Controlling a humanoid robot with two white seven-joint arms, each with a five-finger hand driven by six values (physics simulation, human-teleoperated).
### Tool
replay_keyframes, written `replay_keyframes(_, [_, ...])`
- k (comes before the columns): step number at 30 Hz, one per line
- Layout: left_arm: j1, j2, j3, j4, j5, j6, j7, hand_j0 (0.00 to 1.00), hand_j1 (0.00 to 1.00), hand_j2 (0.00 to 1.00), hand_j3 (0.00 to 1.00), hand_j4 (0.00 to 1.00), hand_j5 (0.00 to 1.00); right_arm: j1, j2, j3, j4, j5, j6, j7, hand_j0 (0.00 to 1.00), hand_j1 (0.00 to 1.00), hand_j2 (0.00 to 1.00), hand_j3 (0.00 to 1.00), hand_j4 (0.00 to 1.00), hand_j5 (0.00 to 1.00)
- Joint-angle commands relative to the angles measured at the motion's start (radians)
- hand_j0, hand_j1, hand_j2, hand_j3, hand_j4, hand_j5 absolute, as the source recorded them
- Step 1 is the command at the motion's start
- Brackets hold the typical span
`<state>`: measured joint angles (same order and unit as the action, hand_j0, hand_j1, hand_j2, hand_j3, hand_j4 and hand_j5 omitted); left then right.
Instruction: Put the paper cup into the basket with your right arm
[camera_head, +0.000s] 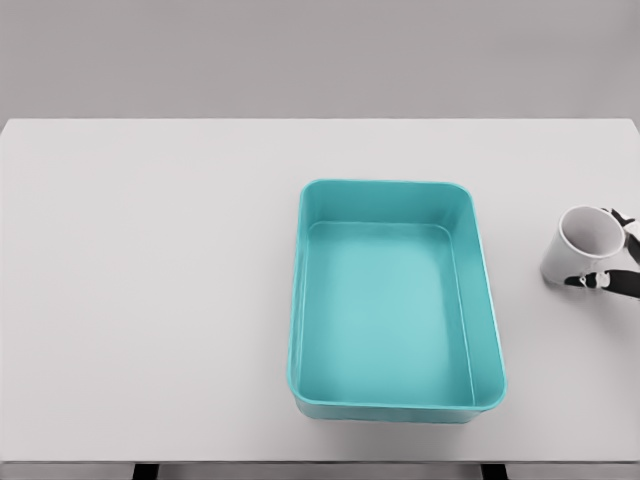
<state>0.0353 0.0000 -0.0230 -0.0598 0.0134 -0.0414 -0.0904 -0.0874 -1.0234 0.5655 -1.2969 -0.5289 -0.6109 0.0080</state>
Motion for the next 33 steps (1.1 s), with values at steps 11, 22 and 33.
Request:
replay_keyframes(11, [0.0, 0.0, 0.002, 0.0, 0.0, 0.0, 0.0, 1.0, 1.0, 1.0, 1.0, 1.0, 1.0, -0.086, 0.081, 0.016, -0.021, -0.006, 0.0, -0.006, 0.65, 0.65, 0.65, 0.65, 0.65, 0.65])
replay_keyframes(22, [0.0, 0.0, 0.0, 0.0, -0.001, 0.0, 0.0, 1.0, 1.0, 1.0, 1.0, 1.0, 1.0, -0.121, 0.117, 0.016, -0.044, -0.006, 0.0, -0.006, 0.65, 0.65, 0.65, 0.65, 0.65, 0.65])
replay_keyframes(33, [0.0, 0.0, 0.0, 0.0, -0.001, 0.0, 0.0, 1.0, 1.0, 1.0, 1.0, 1.0, 1.0, -0.178, 0.151, 0.031, -0.061, -0.002, 0.0, -0.033, 0.65, 0.65, 0.65, 0.65, 0.65, 0.65])
